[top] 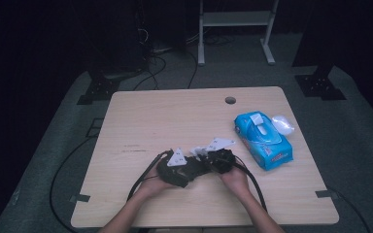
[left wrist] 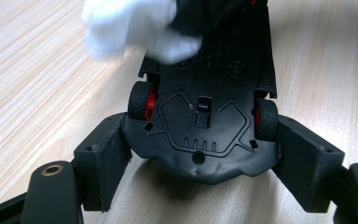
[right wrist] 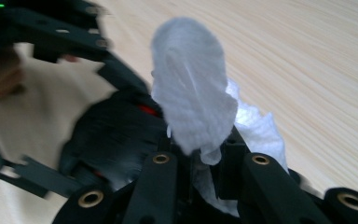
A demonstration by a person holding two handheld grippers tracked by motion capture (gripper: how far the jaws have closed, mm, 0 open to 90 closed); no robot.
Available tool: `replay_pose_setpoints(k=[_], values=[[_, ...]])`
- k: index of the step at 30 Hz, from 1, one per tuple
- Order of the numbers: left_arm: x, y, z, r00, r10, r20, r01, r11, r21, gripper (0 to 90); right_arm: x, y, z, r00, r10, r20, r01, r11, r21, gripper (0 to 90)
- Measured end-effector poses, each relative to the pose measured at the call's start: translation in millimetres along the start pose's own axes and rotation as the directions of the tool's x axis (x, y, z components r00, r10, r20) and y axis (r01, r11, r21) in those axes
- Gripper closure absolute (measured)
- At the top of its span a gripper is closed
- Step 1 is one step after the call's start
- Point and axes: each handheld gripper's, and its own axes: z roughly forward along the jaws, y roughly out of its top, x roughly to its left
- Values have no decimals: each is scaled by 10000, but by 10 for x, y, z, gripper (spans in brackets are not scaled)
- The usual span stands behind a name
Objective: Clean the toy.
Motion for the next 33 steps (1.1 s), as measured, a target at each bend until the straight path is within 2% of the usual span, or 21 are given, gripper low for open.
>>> replay_pose_setpoints(k=[2,5,6,8,9,10,11,14,15,17,19,21,23,24,28,30,32,33], values=[[3,-4,-5,10000,-48,-7,48,10000,-2,240,-17,4,-1,10000,10,67,-10,10000,34,801],[16,-3,-5,9999,-100,69,101,9999,-33,240,-149,-42,-80,9955,-72,942,52,9998,216,799],[16,-2,0,9998,-182,91,183,9998,-85,240,-209,-67,-116,9945,152,1040,-175,9996,205,797],[22,-1,1,9997,-197,113,198,9998,-83,240,-302,-110,-170,9876,160,1560,-217,9992,350,800],[18,-3,3,9998,-178,82,179,9998,-102,240,-336,-129,-190,9857,287,1661,-347,9989,330,800],[17,-2,1,10000,-83,46,84,9999,-57,240,-354,-145,-207,9869,701,1453,-741,9970,219,802],[13,-1,4,10000,-94,31,95,9999,-69,240,-356,-156,-214,9873,809,1366,-834,9964,128,804],[13,-1,2,10000,-18,12,18,10000,-15,240,-279,-145,-205,9939,557,947,-564,9984,49,804],[13,-3,3,10000,-32,4,32,10000,-42,241,-259,-137,-203,9951,352,929,-364,9993,113,804],[9,-3,2,10000,-50,-14,50,10000,-42,240,-271,-137,-210,9943,299,1024,-318,9993,179,804],[13,-3,-1,9999,-110,0,110,9999,-53,240,-338,-167,-238,9903,593,1259,-627,9978,230,805],[13,-1,5,10000,-96,4,96,9999,-89,240,-407,-207,-268,9872,1064,1191,-1085,9940,120,805],[9,0,8,10000,-30,-17,30,10000,-69,240,-389,-207,-277,9877,970,1227,-994,9950,134,805],[10,0,8,10000,-30,-14,30,10000,-70,240,-363,-194,-272,9893,897,1152,-920,9956,150,805],[11,0,7,9999,-102,-96,102,9999,-65,240,-214,-133,-192,9974,654,294,-657,9978,95,805],[25,-5,-4,9998,-187,-87,186,9998,-85,240,-168,-117,-157,9988,240,422,-246,9996,150,805],[39,-8,-12,9995,-300,-82,299,9994,-150,240,-218,-120,-159,9972,550,515,-558,9984,132,806],[45,-11,-12,9993,-382,-63,381,9991,-181,240,-260,-129,-167,9952,679,706,-691,9975,141,806]])
